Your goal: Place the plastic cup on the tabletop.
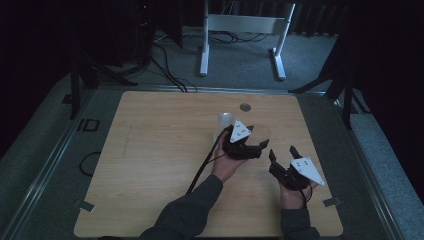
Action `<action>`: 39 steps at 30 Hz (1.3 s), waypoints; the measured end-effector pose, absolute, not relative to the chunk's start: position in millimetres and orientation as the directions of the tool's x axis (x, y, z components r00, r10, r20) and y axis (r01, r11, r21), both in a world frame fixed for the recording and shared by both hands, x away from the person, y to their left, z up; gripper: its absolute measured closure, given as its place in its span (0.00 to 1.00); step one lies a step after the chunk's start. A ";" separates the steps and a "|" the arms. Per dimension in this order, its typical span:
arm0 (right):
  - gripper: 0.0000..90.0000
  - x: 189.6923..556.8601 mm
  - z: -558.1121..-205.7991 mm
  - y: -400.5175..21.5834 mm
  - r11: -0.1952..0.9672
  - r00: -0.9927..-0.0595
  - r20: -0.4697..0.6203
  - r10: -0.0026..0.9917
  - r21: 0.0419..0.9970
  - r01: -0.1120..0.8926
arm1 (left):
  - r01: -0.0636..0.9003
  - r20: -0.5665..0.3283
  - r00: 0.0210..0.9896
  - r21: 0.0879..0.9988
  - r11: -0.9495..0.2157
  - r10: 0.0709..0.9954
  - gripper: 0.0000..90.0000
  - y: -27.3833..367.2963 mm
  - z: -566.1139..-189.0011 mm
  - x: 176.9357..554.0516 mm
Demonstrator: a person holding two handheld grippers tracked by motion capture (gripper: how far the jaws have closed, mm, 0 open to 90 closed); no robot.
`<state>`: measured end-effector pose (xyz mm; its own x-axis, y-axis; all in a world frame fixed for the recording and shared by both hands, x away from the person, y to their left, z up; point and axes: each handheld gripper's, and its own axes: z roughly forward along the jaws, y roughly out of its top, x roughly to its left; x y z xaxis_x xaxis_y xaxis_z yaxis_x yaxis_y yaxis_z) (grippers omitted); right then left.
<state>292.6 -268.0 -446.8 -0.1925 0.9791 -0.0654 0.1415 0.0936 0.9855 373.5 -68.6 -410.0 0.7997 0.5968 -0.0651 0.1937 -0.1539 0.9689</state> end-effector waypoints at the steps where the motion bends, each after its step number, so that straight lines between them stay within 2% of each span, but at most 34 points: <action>1: 0.31 292.6 -446.8 -268.2 0.094 -0.192 -0.066 0.979 0.985 0.141 | 0.196 -0.067 0.800 0.969 -0.153 0.596 0.31 -68.6 -410.8 373.4; 39: 0.31 293.3 -448.0 -268.0 0.093 -0.205 -0.061 0.977 0.984 0.149 | 0.214 -0.079 0.789 0.965 -0.152 0.610 0.31 -62.2 -426.7 373.9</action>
<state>293.3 -268.0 -448.0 -0.2050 0.9768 -0.0614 0.1494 0.0932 0.9844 373.9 -62.2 -426.7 0.7888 0.6095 -0.0791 0.2140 -0.1517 0.9650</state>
